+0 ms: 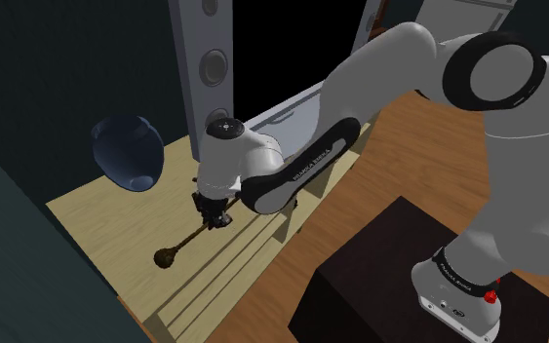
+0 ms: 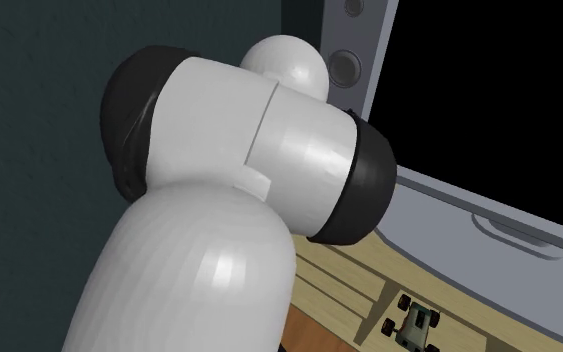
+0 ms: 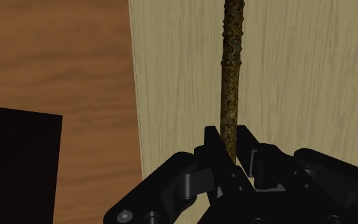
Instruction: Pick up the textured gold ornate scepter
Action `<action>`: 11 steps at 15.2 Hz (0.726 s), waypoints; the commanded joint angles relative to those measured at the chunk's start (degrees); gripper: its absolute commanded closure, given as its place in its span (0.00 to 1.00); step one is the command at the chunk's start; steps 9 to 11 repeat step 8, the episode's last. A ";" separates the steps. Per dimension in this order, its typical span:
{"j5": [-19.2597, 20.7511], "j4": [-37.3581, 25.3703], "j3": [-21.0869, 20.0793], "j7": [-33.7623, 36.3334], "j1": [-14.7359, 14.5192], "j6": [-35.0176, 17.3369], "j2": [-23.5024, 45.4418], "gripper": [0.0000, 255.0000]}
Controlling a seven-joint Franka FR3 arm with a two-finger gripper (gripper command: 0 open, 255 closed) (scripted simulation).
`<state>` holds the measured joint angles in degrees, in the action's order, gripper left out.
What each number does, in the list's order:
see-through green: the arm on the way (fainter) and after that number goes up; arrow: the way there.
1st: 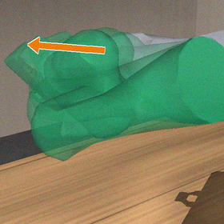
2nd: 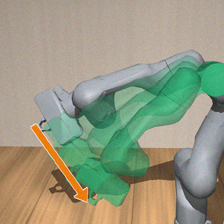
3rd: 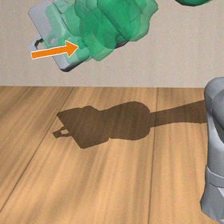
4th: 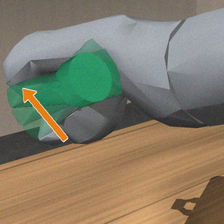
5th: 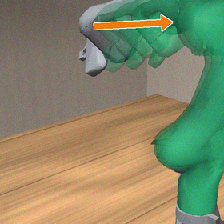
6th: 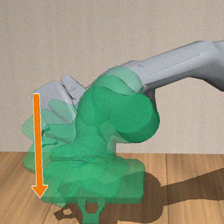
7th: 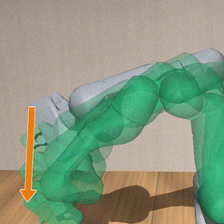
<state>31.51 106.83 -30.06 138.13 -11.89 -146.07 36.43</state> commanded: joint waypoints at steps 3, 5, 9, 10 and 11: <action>-1.61 0.17 -1.49 -1.13 1.10 1.89 -2.08 1.00; -2.43 0.20 -2.21 -1.70 1.62 2.86 -3.12 1.00; -2.91 0.20 -2.62 -2.02 1.92 3.43 -3.71 1.00; -2.91 0.20 -2.62 -2.02 1.92 3.43 -3.71 1.00; -2.91 0.20 -2.62 -2.02 1.92 3.43 -3.71 1.00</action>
